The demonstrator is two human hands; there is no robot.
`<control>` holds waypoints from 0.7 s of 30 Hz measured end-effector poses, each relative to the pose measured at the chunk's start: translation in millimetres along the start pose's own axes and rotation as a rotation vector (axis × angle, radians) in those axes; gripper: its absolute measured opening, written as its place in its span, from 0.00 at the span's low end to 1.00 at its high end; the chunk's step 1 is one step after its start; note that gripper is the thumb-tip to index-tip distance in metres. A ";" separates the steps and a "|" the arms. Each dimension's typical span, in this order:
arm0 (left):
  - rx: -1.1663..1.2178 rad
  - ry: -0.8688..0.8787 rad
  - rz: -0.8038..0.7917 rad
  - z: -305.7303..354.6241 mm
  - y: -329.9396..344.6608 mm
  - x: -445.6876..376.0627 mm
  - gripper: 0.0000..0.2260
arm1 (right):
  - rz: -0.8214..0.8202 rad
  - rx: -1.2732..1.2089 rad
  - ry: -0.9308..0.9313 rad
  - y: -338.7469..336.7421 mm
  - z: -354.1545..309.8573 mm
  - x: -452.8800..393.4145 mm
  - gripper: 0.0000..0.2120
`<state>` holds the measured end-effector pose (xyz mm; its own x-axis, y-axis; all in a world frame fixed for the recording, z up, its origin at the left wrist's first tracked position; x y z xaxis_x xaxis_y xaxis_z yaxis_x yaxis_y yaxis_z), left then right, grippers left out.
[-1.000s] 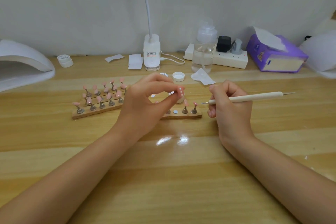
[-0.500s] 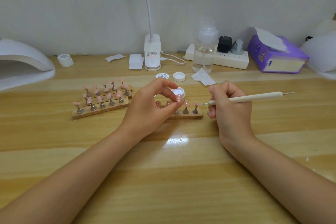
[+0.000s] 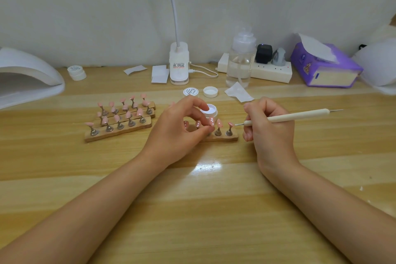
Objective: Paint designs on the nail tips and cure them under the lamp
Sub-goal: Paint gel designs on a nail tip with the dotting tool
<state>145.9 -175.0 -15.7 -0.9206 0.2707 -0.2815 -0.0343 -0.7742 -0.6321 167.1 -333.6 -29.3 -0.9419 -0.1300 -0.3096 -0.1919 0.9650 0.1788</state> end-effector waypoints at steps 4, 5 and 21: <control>-0.007 0.006 -0.003 -0.9 0.8 -0.2 0.17 | -0.002 -0.003 -0.001 0.3 0.5 -0.2 0.19; -0.008 0.006 -0.002 -1.1 0.8 -0.3 0.17 | -0.003 -0.004 -0.001 0.3 0.6 -0.3 0.19; 0.022 -0.026 -0.009 -6.8 0.9 -0.4 0.17 | -0.011 0.001 -0.001 0.7 0.8 -0.2 0.21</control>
<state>148.9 -171.9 -21.1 -0.9301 0.2627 -0.2567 -0.0510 -0.7845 -0.6180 167.4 -332.8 -29.9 -0.9396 -0.1407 -0.3121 -0.2022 0.9637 0.1744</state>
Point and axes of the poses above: each hand's wrist, its own x-axis away from the middle knuckle, its own y-axis out of the palm, z = x × y, the point moved 9 cm from there along -x, towards the middle knuckle, and after that the axes turned 15 degrees about -z, right-handed, at the moved point
